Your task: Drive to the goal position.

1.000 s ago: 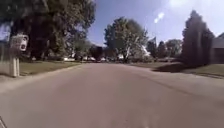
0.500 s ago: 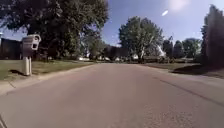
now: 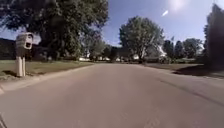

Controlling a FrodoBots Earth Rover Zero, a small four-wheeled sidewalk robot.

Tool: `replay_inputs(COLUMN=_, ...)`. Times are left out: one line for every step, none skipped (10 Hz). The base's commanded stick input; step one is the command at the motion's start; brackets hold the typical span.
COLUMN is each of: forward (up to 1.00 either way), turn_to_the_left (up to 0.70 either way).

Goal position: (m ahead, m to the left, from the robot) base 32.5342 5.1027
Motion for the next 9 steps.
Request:
replay_inputs(forward=0.70, turn_to_the_left=0.00)
replay_inputs(forward=0.70, turn_to_the_left=0.00)
replay_inputs(forward=0.70, turn_to_the_left=0.00)
replay_inputs(forward=0.70, turn_to_the_left=0.00)
replay_inputs(forward=0.70, turn_to_the_left=0.00)
replay_inputs(forward=0.70, turn_to_the_left=0.00)
replay_inputs(forward=0.70, turn_to_the_left=0.00)
replay_inputs(forward=0.70, turn_to_the_left=0.00)
replay_inputs(forward=0.70, turn_to_the_left=0.00)
